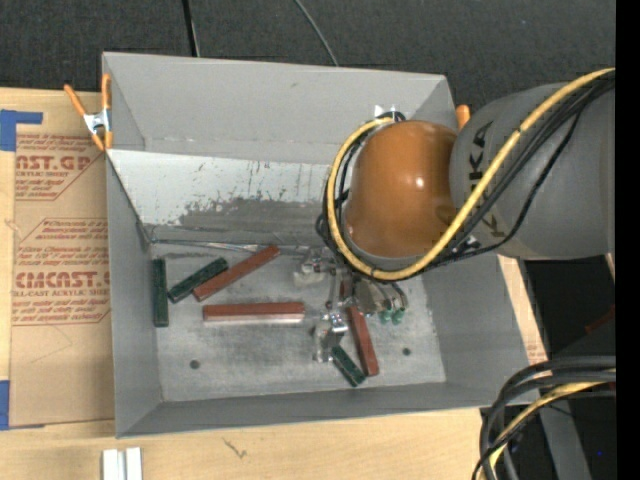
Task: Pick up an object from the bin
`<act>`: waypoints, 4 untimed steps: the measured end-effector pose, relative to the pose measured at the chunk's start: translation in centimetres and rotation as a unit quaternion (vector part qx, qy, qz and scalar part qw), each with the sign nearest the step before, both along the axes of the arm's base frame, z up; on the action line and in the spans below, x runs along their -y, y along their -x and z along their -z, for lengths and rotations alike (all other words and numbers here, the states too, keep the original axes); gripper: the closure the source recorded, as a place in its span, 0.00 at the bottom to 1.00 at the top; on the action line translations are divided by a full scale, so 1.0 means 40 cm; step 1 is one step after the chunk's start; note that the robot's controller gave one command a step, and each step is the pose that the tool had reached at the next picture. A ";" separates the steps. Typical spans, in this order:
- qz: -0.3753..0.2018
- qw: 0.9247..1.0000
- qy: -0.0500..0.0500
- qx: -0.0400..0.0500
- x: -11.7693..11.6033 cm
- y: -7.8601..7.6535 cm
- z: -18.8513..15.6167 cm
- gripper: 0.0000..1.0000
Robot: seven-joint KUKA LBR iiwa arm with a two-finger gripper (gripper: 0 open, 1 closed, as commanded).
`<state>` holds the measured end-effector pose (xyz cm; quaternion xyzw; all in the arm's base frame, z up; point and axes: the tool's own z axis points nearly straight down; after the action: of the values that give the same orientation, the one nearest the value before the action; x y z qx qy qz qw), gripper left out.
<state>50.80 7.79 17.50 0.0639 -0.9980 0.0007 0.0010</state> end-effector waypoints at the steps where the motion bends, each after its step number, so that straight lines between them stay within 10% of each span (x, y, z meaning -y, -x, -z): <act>1: -0.115 0.993 -0.003 0.009 -0.003 -0.134 0.236 1.00; 3: -0.121 0.993 -0.002 0.000 0.014 -0.133 0.139 1.00; 4: -0.024 1.000 -0.001 0.001 -0.003 -0.057 0.088 0.00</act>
Offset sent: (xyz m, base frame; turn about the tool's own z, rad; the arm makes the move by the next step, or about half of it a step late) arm 0.0000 0.0000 0.0000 0.0000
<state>53.07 7.90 13.99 0.0876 -0.9962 -0.0006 -0.0001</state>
